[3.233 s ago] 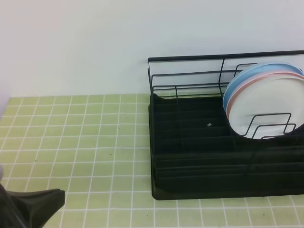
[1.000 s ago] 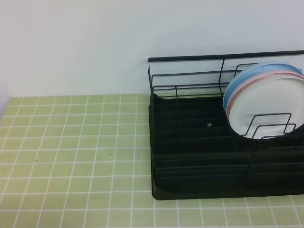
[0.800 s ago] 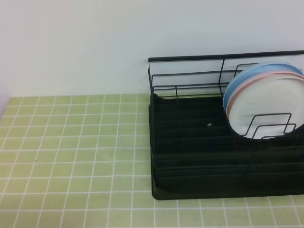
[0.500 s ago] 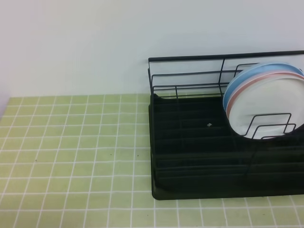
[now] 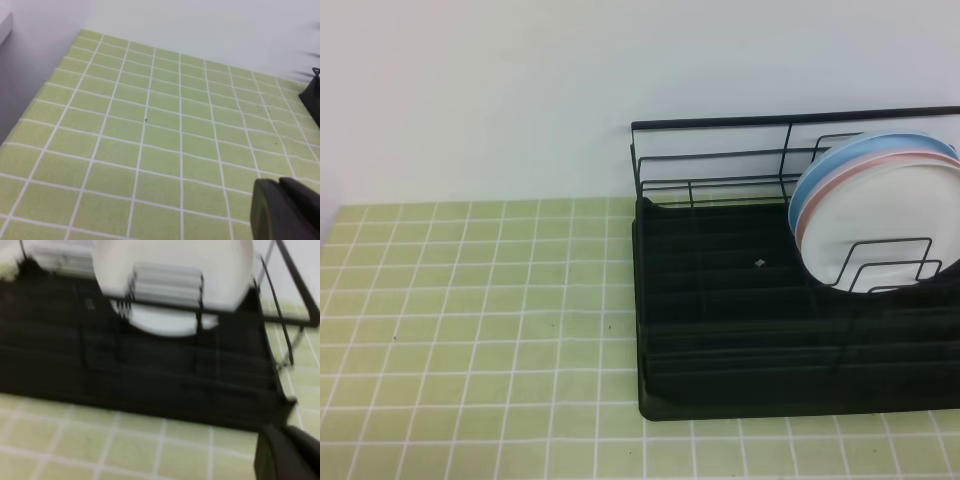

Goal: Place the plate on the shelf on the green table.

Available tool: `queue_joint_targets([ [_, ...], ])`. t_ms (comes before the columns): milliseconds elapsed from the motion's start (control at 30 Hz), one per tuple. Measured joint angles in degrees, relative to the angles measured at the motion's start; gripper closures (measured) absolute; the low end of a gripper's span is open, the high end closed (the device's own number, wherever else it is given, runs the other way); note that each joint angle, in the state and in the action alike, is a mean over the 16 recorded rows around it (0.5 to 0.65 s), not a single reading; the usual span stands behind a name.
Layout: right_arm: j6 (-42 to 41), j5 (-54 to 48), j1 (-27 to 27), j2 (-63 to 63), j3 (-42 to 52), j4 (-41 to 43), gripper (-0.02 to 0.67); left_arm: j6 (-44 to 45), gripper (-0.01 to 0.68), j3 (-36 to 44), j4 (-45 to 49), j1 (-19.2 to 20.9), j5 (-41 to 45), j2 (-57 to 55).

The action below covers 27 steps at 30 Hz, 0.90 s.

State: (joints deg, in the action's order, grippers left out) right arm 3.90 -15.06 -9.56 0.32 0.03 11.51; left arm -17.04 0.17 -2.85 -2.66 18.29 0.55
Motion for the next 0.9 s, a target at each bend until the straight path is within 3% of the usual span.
queue_joint_targets([
  [233,1.79,-4.38,1.6,-0.79,0.05,2.34,0.651,0.04,0.675,0.0,0.0,0.0,0.0,0.0],
  [900,2.51,-4.42,2.92,-0.79,0.05,2.96,0.651,0.09,0.675,0.0,0.0,0.0,0.0,0.0],
])
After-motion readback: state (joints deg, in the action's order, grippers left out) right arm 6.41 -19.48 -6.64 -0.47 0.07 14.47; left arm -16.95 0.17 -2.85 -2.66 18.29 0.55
